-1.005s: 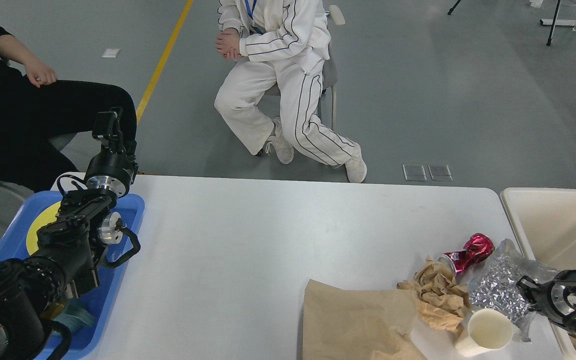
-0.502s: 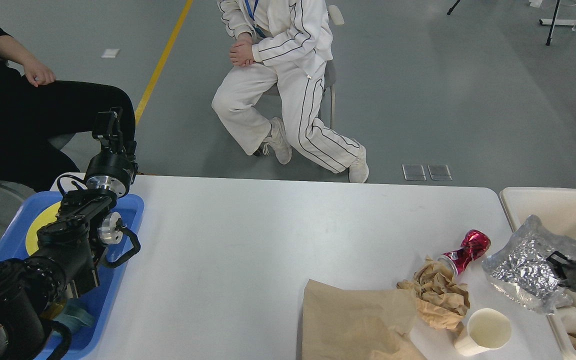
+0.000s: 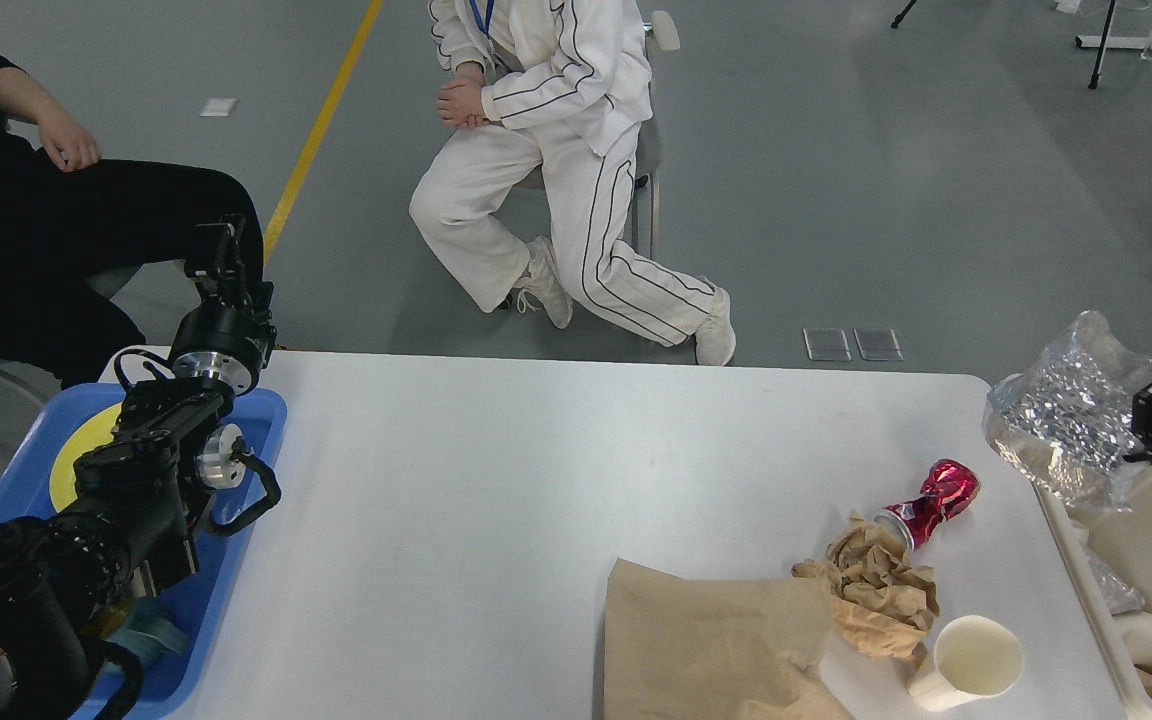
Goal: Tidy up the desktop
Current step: 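Grasp the crumpled foil with the right gripper and lift it, then drop the foil into the white bin and raise the right gripper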
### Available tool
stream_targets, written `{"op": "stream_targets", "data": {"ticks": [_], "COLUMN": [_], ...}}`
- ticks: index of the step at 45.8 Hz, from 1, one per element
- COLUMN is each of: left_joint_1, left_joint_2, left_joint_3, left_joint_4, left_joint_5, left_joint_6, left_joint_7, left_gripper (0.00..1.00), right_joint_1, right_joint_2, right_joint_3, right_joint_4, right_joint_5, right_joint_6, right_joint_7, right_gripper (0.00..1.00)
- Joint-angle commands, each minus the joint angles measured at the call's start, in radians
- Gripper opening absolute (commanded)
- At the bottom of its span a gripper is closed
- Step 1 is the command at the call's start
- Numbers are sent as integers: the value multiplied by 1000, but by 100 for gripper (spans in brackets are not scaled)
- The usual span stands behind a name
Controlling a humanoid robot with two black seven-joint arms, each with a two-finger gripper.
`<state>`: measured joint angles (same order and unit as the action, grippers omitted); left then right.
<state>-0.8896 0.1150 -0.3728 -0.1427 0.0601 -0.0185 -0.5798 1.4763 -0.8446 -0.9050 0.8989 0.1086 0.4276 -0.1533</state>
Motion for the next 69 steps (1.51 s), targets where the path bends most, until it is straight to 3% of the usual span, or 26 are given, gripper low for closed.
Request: {"op": "stream_targets", "data": {"ticks": [1,10,20,32,44,45,46,49,50,59,69], "left_joint_1": [0,0,0,0,1,0,0,0,0,0,0], "left_joint_2": [0,0,0,0,0,0,0,0,0,0,0], "left_joint_3": [0,0,0,0,0,0,0,0,0,0,0], "left_joint_4": [0,0,0,0,0,0,0,0,0,0,0], "left_joint_5": [0,0,0,0,0,0,0,0,0,0,0], "left_joint_6": [0,0,0,0,0,0,0,0,0,0,0], "left_joint_7": [0,0,0,0,0,0,0,0,0,0,0], "left_gripper": [97,97,97,97,97,97,97,97,97,97,97], "right_joint_1": [143,314,389,107,-241,-267,-299,-373,-392,-488,-453], "right_joint_2": [-7,-5,5,-1,-27,-27,-25,-21,-18,1,36], "right_joint_3": [0,0,1,-117,-14,6,23,75,95,155,155], "right_joint_4": [2,0,-14,-87,-127,-136,-152,-219,-242,-273,-265], "right_joint_5": [-1,-4,-12,9,31,31,31,31,32,31,32], "right_joint_6": [161,309,298,-121,-461,-475,-487,-500,-497,-497,-486], "right_joint_7": [-3,-5,-6,-9,-5,-5,-5,-5,-3,-3,0], "right_gripper": [0,0,0,0,0,2,18,92,100,100,100]}}
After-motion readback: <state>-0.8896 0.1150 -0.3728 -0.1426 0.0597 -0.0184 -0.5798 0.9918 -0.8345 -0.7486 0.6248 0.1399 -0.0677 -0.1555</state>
